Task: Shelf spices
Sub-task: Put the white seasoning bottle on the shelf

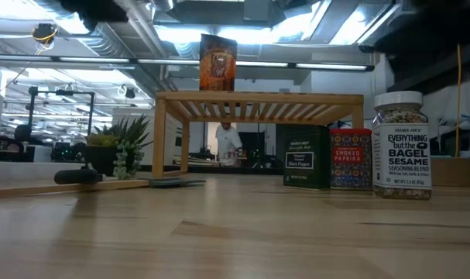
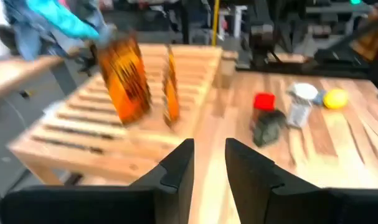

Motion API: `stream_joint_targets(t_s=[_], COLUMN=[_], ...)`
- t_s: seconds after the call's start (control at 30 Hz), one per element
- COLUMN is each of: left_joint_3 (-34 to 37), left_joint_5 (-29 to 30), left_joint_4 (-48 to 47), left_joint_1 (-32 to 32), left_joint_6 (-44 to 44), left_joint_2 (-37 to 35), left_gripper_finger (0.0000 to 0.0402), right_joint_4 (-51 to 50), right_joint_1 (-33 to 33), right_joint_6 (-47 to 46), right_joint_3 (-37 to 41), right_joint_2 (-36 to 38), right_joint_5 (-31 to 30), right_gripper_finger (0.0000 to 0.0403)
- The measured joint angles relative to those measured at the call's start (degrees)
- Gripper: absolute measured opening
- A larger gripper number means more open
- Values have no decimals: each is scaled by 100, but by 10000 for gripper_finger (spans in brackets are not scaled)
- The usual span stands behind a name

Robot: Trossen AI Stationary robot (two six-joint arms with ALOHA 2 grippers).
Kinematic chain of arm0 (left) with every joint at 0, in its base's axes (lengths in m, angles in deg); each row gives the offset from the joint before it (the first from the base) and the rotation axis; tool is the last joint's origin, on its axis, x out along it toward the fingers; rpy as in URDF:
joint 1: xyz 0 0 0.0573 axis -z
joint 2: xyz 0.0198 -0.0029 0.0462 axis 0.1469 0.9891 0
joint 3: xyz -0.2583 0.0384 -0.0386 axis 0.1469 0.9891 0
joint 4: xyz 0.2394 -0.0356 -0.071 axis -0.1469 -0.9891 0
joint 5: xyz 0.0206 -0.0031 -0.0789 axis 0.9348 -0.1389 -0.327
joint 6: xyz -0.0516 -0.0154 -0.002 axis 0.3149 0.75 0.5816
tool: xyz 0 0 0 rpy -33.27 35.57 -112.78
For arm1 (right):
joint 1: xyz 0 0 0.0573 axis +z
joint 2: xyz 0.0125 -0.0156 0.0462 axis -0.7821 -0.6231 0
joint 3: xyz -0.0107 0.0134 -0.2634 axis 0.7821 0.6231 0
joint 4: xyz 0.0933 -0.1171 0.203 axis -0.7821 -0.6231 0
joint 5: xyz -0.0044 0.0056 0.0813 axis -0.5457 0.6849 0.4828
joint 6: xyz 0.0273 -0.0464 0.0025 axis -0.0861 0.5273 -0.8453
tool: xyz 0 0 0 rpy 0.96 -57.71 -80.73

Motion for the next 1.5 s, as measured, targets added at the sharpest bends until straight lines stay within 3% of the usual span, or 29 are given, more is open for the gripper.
stream_joint_targets(t_s=[0.23,0.47,0.63,0.83,1.1,1.3,1.5], left_joint_3=[1435,3204,3976,4083,4082,4082,4082], left_joint_5=[2,-397,-533,-439,-422,-422,-422], left_joint_4=[770,3901,5658,6147,7069,7073,7024], left_joint_1=[452,839,1125,1432,1600,1614,1614], left_joint_6=[403,613,1572,2388,2197,2195,2059], left_joint_2=[-370,-268,107,786,1681,1795,1795], left_gripper_finger=[47,26,31,44,75,93,98], right_joint_4=[-436,187,979,952,1317,1958,2050], right_joint_1=[1307,2130,2205,2203,2201,2201,2198], right_joint_6=[-154,-672,-1211,-2098,-2581,-2594,-3231], right_joint_3=[240,969,1322,1366,1365,1361,1357], right_joint_2=[768,835,801,615,-113,-606,-1093], right_joint_5=[-1499,-2509,-2577,-2360,-2153,-1870,-1933], right_gripper_finger=[10,10,10,10,10,10,22])
